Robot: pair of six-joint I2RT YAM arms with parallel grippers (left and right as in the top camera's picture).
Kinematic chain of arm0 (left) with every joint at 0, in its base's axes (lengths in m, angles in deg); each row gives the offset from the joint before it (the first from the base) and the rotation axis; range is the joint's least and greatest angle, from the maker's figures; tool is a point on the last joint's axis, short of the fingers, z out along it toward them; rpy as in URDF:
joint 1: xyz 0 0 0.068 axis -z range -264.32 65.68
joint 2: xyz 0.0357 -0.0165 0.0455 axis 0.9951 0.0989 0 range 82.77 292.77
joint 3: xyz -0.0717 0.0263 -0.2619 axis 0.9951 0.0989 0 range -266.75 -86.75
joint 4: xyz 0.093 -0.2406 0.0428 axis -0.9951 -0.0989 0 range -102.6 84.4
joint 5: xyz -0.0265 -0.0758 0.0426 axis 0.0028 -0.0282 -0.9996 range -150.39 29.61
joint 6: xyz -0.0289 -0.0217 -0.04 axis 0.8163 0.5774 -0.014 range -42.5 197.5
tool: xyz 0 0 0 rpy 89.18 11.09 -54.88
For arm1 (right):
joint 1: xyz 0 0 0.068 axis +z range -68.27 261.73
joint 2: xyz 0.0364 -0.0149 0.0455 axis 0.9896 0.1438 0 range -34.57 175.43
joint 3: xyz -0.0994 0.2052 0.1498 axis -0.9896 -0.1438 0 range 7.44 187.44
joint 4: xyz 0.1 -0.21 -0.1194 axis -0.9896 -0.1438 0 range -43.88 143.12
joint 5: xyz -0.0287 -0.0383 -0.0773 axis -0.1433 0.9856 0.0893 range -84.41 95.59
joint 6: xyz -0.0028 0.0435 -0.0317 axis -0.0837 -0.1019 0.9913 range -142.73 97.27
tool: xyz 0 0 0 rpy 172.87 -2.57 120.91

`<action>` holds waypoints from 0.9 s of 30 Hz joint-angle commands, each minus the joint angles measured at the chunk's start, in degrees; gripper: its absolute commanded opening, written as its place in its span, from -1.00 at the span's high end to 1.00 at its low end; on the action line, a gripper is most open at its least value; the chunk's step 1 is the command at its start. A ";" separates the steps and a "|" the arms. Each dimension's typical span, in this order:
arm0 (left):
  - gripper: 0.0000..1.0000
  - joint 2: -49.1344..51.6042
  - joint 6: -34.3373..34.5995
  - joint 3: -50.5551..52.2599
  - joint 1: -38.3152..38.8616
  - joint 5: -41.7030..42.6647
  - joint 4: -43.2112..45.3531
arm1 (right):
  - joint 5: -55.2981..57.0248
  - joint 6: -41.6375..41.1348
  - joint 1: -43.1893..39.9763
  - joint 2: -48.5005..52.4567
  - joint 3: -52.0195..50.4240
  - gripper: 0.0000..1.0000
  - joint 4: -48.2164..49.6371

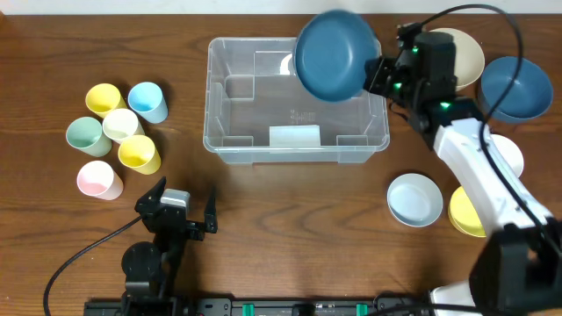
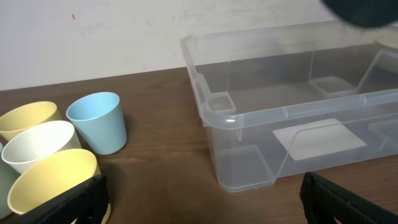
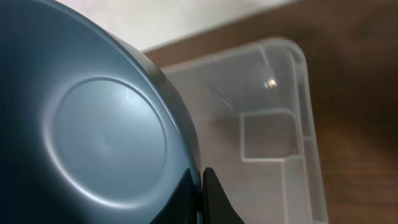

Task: Pack container
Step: 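Carry the blue bowl with the right gripper into the container and release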

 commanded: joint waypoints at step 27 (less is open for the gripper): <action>-0.96 -0.28 -0.35 0.96 -0.28 0.61 -1.60 | 41.42 27.17 14.38 7.21 3.91 0.97 -0.37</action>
